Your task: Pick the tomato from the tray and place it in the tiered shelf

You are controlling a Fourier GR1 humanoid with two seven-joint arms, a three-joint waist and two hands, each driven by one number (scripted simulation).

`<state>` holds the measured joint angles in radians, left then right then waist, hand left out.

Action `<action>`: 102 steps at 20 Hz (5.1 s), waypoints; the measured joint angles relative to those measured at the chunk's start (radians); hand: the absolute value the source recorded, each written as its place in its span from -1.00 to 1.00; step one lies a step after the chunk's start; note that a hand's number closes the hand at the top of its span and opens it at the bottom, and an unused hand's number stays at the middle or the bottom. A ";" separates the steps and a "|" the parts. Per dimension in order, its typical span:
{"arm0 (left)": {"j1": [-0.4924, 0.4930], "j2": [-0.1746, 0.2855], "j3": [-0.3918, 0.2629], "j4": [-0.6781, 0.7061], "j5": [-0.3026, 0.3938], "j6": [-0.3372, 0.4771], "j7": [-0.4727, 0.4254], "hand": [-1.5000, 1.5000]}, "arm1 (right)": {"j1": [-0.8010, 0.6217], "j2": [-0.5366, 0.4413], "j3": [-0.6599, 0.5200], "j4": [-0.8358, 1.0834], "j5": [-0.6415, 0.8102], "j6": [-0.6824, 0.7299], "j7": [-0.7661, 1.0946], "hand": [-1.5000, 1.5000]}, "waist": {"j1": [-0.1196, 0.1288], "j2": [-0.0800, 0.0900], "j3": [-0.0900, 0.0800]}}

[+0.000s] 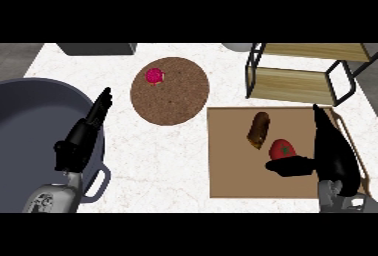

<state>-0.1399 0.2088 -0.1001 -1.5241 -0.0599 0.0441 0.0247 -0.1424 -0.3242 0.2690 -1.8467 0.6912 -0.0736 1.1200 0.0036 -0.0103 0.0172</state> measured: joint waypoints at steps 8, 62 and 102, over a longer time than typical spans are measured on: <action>-0.005 -0.008 0.007 0.004 -0.016 -0.002 0.013 0.00 | 0.022 0.059 -0.013 0.032 0.046 0.030 -0.019 -1.00 | -0.001 -0.001 0.001; -0.026 -0.096 0.033 0.015 -0.087 -0.041 0.017 0.00 | -0.244 0.314 0.253 0.506 0.190 0.004 -0.210 1.00 | 0.015 0.004 -0.001; -0.022 -0.112 0.074 0.011 -0.089 -0.070 0.011 0.00 | -0.726 0.212 -0.181 0.057 0.541 0.125 -0.085 1.00 | -0.001 0.002 -0.003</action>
<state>-0.1616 0.0965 -0.0265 -1.5136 -0.1492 -0.0263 0.0362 -0.8685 -0.1117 0.0882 -1.7894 1.2321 0.0518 1.0354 0.0029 -0.0079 0.0138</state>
